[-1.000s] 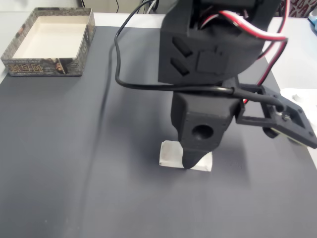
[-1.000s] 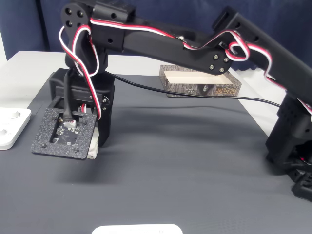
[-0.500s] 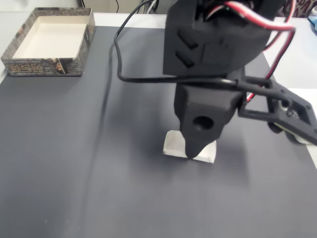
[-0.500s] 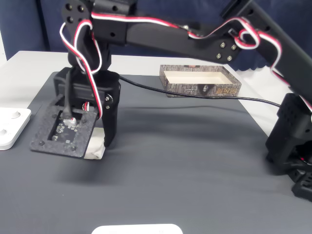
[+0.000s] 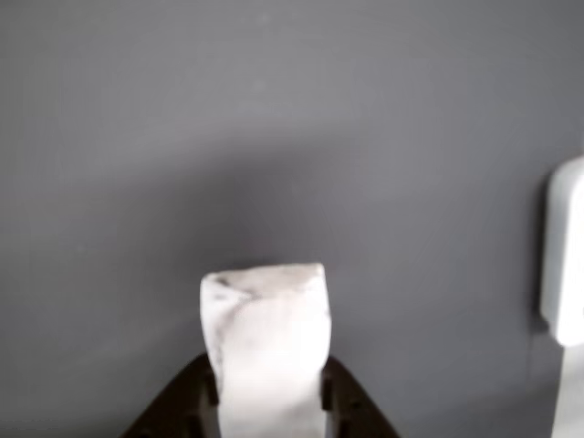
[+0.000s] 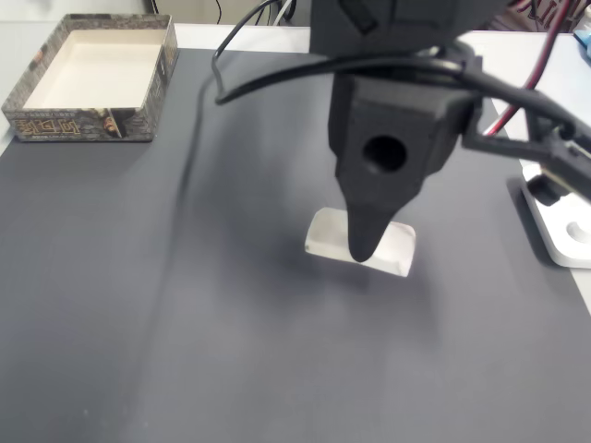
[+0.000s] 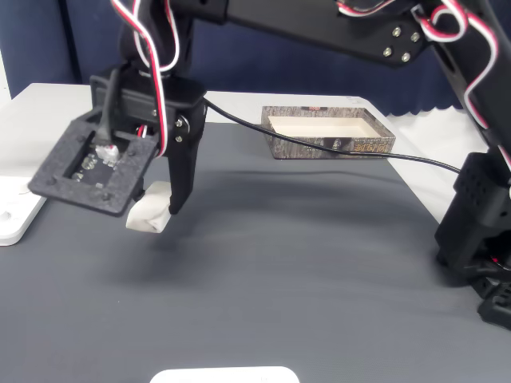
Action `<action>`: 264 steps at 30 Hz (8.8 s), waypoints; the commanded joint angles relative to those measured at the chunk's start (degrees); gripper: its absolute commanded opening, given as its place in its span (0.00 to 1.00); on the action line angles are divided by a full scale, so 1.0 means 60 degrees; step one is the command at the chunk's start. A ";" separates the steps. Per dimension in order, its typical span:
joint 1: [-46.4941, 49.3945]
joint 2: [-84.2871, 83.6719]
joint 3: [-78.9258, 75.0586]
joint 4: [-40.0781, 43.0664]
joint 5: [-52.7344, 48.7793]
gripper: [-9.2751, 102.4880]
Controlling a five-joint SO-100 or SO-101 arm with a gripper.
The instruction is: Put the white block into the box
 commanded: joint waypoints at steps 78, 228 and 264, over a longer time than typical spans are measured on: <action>0.8276 0.9141 0.7808 -0.0674 -0.3032 0.07; 0.5654 0.8804 0.8188 -0.0718 -0.8481 0.07; 0.0586 1.3315 1.5234 -0.2813 -1.0737 0.07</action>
